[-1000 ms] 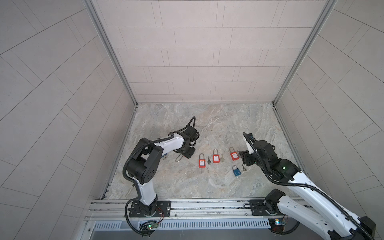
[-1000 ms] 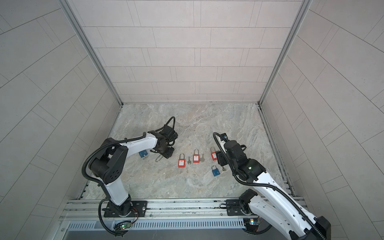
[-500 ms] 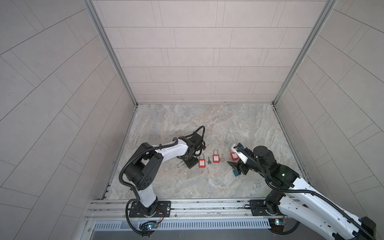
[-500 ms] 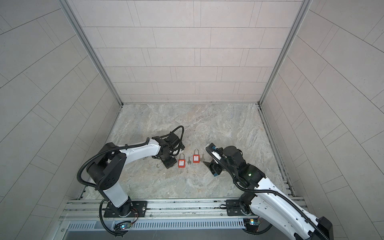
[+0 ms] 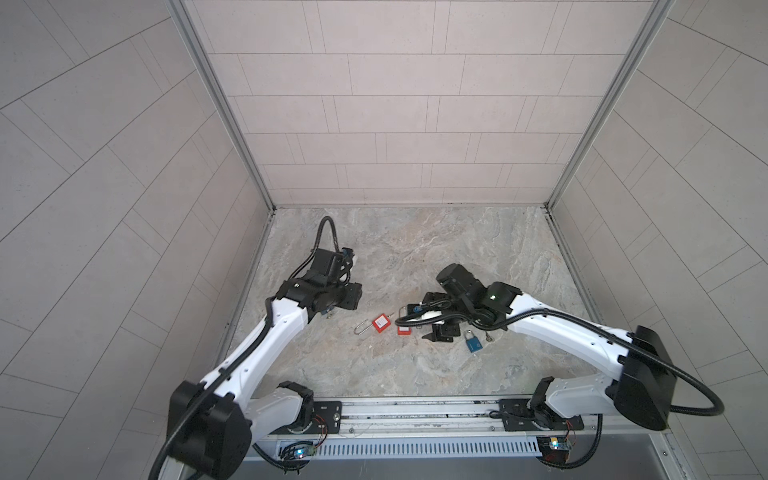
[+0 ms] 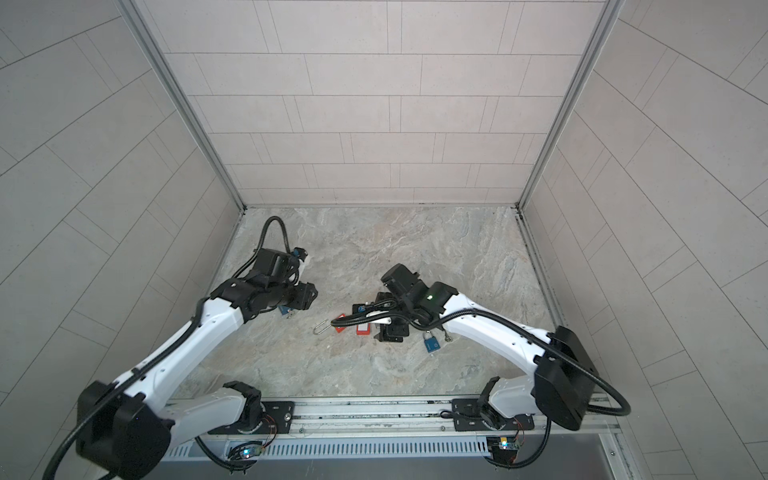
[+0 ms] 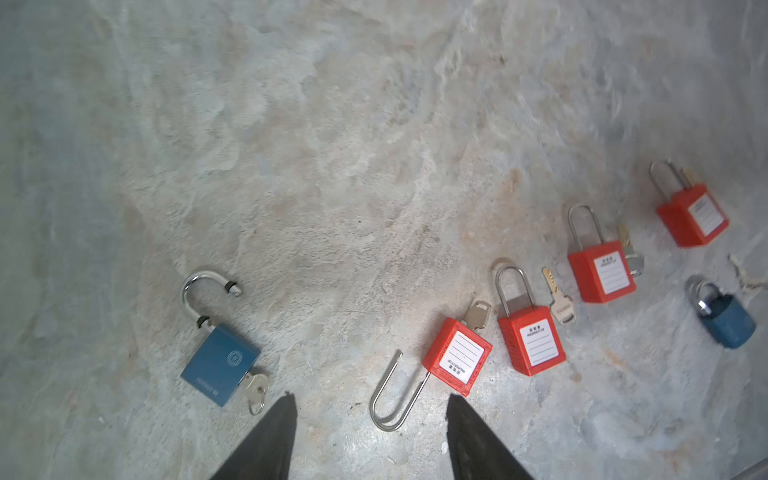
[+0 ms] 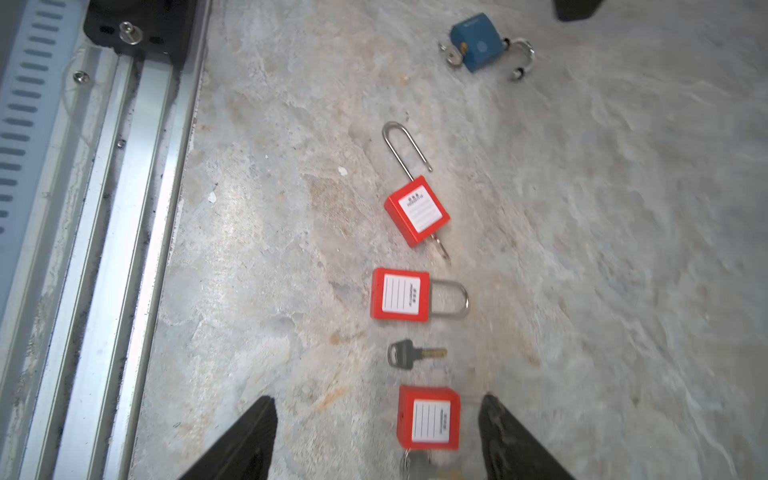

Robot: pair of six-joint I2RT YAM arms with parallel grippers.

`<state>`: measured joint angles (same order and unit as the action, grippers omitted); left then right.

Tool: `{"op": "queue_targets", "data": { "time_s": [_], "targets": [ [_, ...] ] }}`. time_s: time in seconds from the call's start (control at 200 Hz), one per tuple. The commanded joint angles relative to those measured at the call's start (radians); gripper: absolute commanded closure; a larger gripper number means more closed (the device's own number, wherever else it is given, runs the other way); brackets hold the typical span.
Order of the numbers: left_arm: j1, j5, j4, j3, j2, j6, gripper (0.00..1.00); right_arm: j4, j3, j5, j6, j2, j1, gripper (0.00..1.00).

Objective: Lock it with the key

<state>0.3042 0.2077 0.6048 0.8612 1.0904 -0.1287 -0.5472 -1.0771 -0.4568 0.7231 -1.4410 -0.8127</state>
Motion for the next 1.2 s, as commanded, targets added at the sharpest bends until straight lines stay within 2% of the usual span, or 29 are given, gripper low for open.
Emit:
{"op": "queue_targets", "data": {
  "time_s": [0.0,0.105,0.26,0.345,0.585,0.731,0.981,1.191],
  "targets": [
    [-0.074,0.107,-0.047,-0.042,-0.079,-0.154,0.36,-0.1,-0.137,-0.098,0.176,-0.139,-0.032,0.21],
    [-0.186,0.2,-0.063,-0.053,-0.119,-0.22,0.36,-0.162,-0.305,-0.058,0.238,-0.324,-0.067,0.22],
    [-0.397,0.408,-0.139,-0.102,-0.119,-0.328,0.35,-0.251,-0.517,-0.029,0.274,-0.546,-0.083,0.25],
    [-0.457,0.477,-0.182,-0.132,-0.111,-0.361,0.36,-0.265,-0.597,0.015,0.286,-0.635,-0.091,0.25],
    [-0.464,0.531,-0.152,-0.154,-0.101,-0.331,0.37,-0.301,-0.779,0.159,0.275,-0.784,-0.106,0.25],
    [-0.465,0.526,-0.128,-0.197,-0.137,-0.335,0.37,-0.389,-0.892,0.213,0.28,-0.85,-0.107,0.26],
    [-0.464,0.509,-0.09,-0.237,-0.221,-0.382,0.37,-0.459,-0.864,0.208,0.323,-0.829,-0.109,0.25],
    [-0.461,0.499,-0.079,-0.237,-0.212,-0.393,0.38,-0.427,-0.869,0.222,0.298,-0.859,-0.114,0.27]
  ]
}}
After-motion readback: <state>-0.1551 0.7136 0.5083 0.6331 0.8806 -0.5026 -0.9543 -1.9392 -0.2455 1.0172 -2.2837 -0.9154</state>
